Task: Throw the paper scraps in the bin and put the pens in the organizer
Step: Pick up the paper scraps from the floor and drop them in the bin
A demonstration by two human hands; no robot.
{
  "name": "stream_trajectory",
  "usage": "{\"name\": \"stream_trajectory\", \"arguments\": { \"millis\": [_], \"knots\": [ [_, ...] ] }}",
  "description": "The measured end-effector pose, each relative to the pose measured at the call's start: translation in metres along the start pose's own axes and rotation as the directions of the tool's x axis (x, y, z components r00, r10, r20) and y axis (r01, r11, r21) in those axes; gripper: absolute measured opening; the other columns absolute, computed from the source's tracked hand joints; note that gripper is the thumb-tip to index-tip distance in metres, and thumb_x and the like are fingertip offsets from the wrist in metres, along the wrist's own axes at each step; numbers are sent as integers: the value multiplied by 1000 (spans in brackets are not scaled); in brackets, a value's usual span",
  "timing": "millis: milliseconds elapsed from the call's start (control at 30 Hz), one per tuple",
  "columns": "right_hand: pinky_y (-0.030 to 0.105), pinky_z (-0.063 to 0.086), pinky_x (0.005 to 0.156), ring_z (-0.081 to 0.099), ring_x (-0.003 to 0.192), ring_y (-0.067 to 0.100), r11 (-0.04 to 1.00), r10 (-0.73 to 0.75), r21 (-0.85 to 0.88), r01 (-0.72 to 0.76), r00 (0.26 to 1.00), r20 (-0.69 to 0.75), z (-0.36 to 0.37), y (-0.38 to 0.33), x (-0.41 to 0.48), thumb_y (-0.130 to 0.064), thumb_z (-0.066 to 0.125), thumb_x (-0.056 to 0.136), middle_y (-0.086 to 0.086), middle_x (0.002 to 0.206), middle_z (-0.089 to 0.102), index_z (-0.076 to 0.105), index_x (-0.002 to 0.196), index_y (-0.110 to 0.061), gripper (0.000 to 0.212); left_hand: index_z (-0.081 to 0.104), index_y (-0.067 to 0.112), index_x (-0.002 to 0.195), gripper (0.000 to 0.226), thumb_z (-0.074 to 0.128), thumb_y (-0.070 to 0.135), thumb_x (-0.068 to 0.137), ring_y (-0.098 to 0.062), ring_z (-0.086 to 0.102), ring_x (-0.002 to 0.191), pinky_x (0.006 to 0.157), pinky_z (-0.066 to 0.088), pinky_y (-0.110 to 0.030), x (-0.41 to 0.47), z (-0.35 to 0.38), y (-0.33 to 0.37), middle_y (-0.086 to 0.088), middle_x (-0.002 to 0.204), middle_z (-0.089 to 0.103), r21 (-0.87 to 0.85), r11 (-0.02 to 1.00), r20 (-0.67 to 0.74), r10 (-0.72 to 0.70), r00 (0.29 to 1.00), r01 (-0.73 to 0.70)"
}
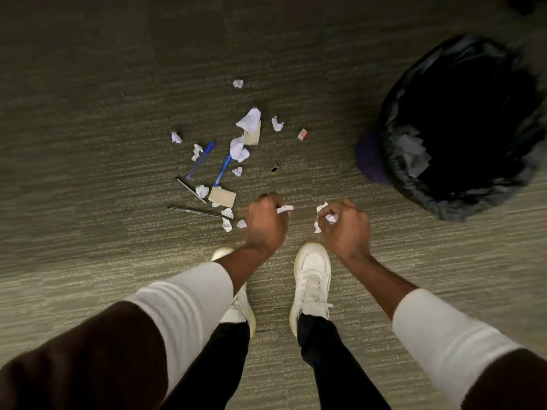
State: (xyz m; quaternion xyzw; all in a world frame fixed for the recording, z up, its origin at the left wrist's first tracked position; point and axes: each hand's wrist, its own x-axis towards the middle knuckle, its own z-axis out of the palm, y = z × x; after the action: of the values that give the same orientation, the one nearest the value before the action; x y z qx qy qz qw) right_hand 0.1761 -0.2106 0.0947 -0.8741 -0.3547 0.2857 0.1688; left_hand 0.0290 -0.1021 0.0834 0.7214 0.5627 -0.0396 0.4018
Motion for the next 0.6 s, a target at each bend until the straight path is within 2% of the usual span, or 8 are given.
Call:
{"name": "stream_trajectory", "arguments": {
  "millis": [133,167,267,367,500,533,600],
  "knots": [
    [31,57,79,71,81,18,994,74,91,-61,986,-148,-56,-7,-12,-13,85,79,0,93,77,79,84,-22,11,71,17,83,7,75,19,89,-25,72,79,73,55,-35,-10,-8,79,-3,83,77,-133,990,13,40,999,-38],
    [31,56,78,71,80,18,990,106,117,-85,977,-185,-71,-9,-13,-15,85,79,0,94,77,80,85,-21,10,71,17,83,7,75,19,88,-25,71,79,74,53,-34,-11,-10,100,-2,83,77,-147,987,8,69,998,-67],
    [26,52,77,69,80,13,967,183,227,-119,941,-286,-117,-13,-11,-18,86,81,-2,92,77,81,86,-21,7,71,14,82,7,75,17,87,-22,65,75,67,37,-25,-16,-15,159,-1,82,76,-168,975,1,147,989,-145],
    [30,55,75,71,78,14,930,285,327,-166,888,-361,-158,-9,-4,-22,84,81,-5,87,77,81,83,-22,4,71,13,80,8,75,16,86,-23,68,76,69,50,-34,-19,-15,208,-2,78,75,-208,959,11,200,980,-193],
    [45,64,77,76,76,17,798,507,529,-290,798,-327,-185,17,18,-34,77,73,-6,77,79,79,79,-24,11,73,16,85,6,77,19,87,-25,71,89,74,53,-31,-17,-9,258,-5,89,78,-219,959,-15,179,984,-177],
    [46,65,76,78,76,18,748,546,594,-296,784,-296,-190,20,24,-33,76,71,-5,77,79,79,79,-24,12,74,17,89,7,79,22,87,-25,71,93,77,53,-31,-15,-7,268,-5,94,78,-224,959,-10,175,984,-173],
    [44,67,77,80,79,20,604,608,739,-299,772,-185,-201,22,34,-15,74,76,0,82,81,82,80,-22,11,74,13,104,21,79,26,89,-26,71,101,82,53,-30,-11,-1,284,-7,105,78,-225,958,16,185,983,-177]
  ]
}}
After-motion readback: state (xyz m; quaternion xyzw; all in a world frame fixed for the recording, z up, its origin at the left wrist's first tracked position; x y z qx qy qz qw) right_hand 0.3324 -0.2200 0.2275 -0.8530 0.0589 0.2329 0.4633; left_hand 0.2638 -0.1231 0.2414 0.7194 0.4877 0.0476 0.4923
